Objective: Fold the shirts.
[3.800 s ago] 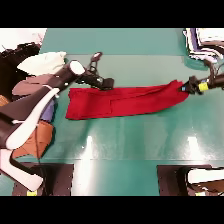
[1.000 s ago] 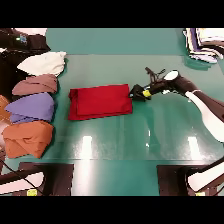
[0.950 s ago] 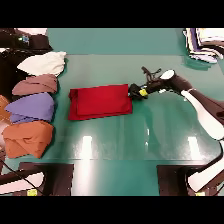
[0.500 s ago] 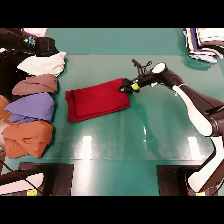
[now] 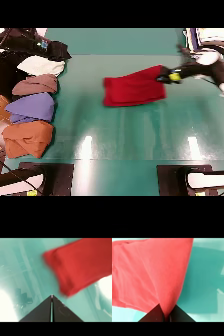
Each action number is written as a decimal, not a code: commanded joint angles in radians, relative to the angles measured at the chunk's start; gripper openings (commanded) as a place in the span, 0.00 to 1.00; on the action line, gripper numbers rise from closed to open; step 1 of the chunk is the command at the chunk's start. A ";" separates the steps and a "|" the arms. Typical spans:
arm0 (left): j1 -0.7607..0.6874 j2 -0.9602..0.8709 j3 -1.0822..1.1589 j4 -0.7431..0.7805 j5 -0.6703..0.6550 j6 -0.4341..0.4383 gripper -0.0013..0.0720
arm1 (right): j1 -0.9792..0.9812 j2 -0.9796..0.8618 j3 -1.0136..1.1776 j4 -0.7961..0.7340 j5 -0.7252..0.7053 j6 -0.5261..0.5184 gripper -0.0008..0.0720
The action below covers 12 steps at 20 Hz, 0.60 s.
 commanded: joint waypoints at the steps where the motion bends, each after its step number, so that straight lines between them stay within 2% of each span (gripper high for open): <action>1: -0.018 0.000 0.000 -0.002 0.003 -0.002 0.05 | -0.293 0.207 -0.165 -0.063 -0.055 0.013 0.03; 7: -0.018 0.000 0.000 -0.004 0.049 -0.039 0.05 | -0.869 0.416 -0.338 -0.060 -0.193 0.013 0.03; 9: -0.018 0.000 0.000 -0.007 0.072 -0.061 0.05 | -0.974 0.420 -0.369 -0.061 -0.166 0.012 0.03; 12: -0.018 0.000 0.000 -0.006 0.075 -0.061 0.05 | -1.028 0.380 -0.382 -0.072 -0.127 0.005 0.03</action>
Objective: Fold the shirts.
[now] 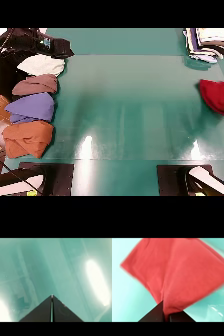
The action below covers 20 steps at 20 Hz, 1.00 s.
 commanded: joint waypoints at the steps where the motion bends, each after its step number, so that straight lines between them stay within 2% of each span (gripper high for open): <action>1: -0.001 0.000 0.000 0.000 0.014 -0.012 0.05 | -0.103 -0.017 -0.029 -0.033 0.035 -0.008 0.03; 6: -0.001 0.000 0.000 0.000 0.007 -0.012 0.05 | -0.103 -0.037 -0.026 -0.209 0.072 0.002 0.03; 9: -0.001 0.000 0.000 0.000 0.007 -0.012 0.05 | -0.103 -0.037 0.014 -0.371 0.099 0.061 0.04; 10: -0.001 0.000 0.000 0.000 0.006 -0.011 0.05 | -0.103 -0.037 0.032 -0.392 0.103 0.060 0.20; 11: -0.001 0.000 0.000 0.000 0.007 -0.012 0.05 | -0.104 -0.037 0.055 -0.394 0.102 0.060 0.67; 12: -0.001 0.000 0.000 0.000 0.007 -0.012 0.05 | -0.103 -0.037 0.079 -0.394 0.104 0.060 0.95; 16: -0.001 0.000 0.000 0.000 0.008 -0.011 0.05 | -0.049 -0.036 0.220 -0.354 0.171 0.060 0.96; 20: -0.001 0.000 0.000 -0.001 0.014 -0.008 0.05 | 0.183 -0.035 0.300 -0.203 0.320 0.060 0.96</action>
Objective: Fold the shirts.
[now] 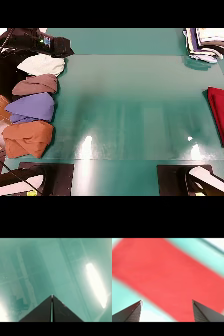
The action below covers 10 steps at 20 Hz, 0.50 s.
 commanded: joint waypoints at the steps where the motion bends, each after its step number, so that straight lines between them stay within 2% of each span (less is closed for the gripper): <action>1: 0.000 0.000 0.000 -0.001 0.004 0.003 0.05 | 0.213 0.000 0.064 0.096 0.143 0.001 0.96; 3: 0.000 0.000 0.000 -0.001 0.005 0.003 0.05 | 0.391 0.000 0.071 0.091 0.195 0.001 0.96; 4: 0.000 0.000 0.000 0.000 0.005 0.003 0.05 | 0.480 0.000 0.071 0.091 0.215 0.001 0.85; 6: 0.000 0.000 0.000 0.000 0.005 0.003 0.05 | 0.641 0.000 0.071 0.090 0.237 0.000 0.37; 8: 0.000 0.000 0.000 0.000 0.005 0.003 0.05 | 0.791 0.000 0.071 0.087 0.239 0.000 0.03; 10: 0.000 0.000 0.000 -0.001 0.005 0.003 0.05 | 0.903 0.000 0.071 0.082 0.228 0.000 0.03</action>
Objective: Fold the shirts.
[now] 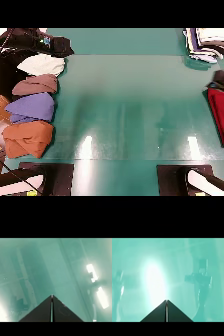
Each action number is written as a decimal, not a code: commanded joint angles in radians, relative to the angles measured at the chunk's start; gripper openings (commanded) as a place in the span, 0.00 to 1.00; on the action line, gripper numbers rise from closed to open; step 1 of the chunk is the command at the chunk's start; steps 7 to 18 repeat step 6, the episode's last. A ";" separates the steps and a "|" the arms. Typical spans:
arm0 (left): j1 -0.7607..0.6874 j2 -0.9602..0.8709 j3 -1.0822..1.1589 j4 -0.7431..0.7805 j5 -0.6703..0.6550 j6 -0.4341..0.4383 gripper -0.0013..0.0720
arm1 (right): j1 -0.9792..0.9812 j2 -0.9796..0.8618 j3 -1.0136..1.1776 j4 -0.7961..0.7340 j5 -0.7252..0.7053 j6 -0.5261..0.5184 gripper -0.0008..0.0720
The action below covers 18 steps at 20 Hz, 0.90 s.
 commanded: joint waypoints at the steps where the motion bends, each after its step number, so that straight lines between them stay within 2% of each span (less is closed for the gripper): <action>1: 0.000 0.000 0.000 0.000 0.000 0.000 0.05 | 0.222 0.000 0.003 0.001 0.006 0.000 0.03; 6: 0.000 0.000 0.000 0.000 0.000 0.000 0.05 | 0.312 0.000 0.003 0.003 -0.008 0.000 0.03; 18: 0.000 0.000 0.000 0.000 0.000 0.000 0.05 | 0.312 0.000 0.003 0.003 -0.008 0.000 0.03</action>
